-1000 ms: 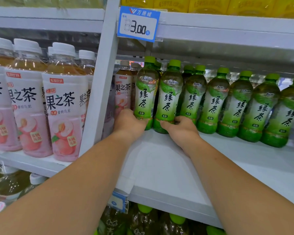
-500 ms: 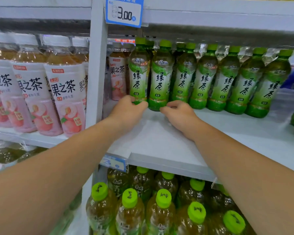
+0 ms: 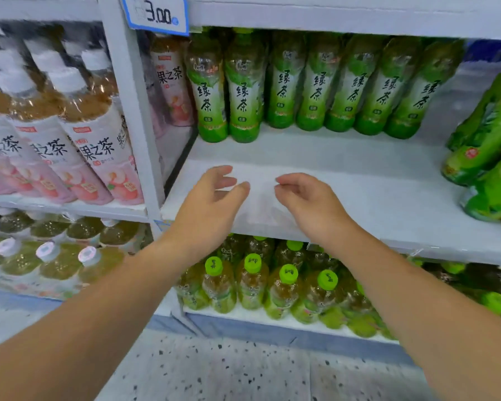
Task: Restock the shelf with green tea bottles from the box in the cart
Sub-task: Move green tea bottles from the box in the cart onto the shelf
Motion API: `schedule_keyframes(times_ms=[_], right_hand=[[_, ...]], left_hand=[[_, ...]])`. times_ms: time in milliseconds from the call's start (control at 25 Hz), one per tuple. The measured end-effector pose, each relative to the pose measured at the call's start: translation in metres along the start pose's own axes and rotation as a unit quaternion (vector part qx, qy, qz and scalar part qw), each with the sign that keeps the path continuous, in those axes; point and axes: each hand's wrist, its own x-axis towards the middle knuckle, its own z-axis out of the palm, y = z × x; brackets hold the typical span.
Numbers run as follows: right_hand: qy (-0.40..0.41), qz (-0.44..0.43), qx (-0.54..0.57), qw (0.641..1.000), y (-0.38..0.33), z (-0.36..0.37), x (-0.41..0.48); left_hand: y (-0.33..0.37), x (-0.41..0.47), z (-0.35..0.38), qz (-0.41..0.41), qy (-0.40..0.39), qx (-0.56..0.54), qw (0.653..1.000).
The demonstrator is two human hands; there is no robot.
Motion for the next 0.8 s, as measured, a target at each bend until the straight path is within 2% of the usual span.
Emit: schedule_keyframes(times_ms=[240,480,640,800], right_hand=[[-0.043,0.085,0.018,0.995,0.003,-0.037,-0.102],[-0.005,0.238,0.03,0.971,0.003,-0.087,-0.225],[0.065,0.329,0.053,0.941,-0.021,-0.137,-0.307],[0.139,0.351,0.067,0.924,-0.034,-0.187,-0.377]], left_hand=[[0.034,-0.088,0.007,-0.133,-0.065,-0.003,0.989],[0.065,-0.178,0.032,-0.228,-0.16,0.013,0.96],[0.109,-0.228,0.055,-0.216,-0.262,0.034,0.94],[0.154,-0.276,0.089,-0.153,-0.338,0.048,0.927]])
